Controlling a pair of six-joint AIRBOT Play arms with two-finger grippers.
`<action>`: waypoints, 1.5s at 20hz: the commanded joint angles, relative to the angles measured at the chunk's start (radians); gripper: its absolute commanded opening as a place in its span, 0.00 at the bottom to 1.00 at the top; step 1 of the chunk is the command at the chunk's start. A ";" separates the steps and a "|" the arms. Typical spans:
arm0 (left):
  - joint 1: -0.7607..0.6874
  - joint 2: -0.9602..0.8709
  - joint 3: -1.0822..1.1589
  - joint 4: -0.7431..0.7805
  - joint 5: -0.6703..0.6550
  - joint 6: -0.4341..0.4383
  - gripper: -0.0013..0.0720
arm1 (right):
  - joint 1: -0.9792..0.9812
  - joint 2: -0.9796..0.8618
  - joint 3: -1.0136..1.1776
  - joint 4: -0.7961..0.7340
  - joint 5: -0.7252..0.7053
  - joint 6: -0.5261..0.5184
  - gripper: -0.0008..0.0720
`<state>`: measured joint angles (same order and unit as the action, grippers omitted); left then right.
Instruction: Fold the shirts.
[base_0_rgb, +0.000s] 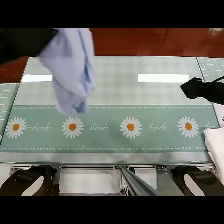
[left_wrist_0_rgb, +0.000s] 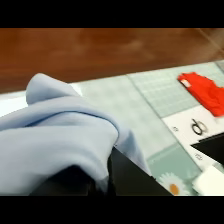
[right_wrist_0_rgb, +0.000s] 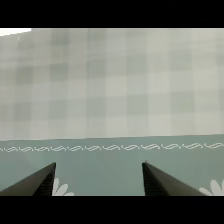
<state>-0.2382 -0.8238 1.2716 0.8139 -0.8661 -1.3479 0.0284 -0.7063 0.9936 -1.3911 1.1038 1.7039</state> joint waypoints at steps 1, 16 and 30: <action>-0.196 -0.019 -0.130 0.002 0.137 -0.061 0.05 | 0.000 0.012 0.000 -0.003 0.006 0.009 0.86; -0.453 -0.517 -0.185 0.018 -0.024 -0.100 0.98 | -0.001 0.011 0.000 -0.138 0.002 0.124 0.86; 0.042 -0.534 -0.503 -0.457 -0.082 0.148 0.98 | -0.150 -0.047 -0.453 0.236 0.009 -0.023 0.86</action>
<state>-0.1951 -1.2854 0.8181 0.5991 -0.9672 -1.3155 -0.1661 -0.7517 0.6273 -1.3338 1.1534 1.7424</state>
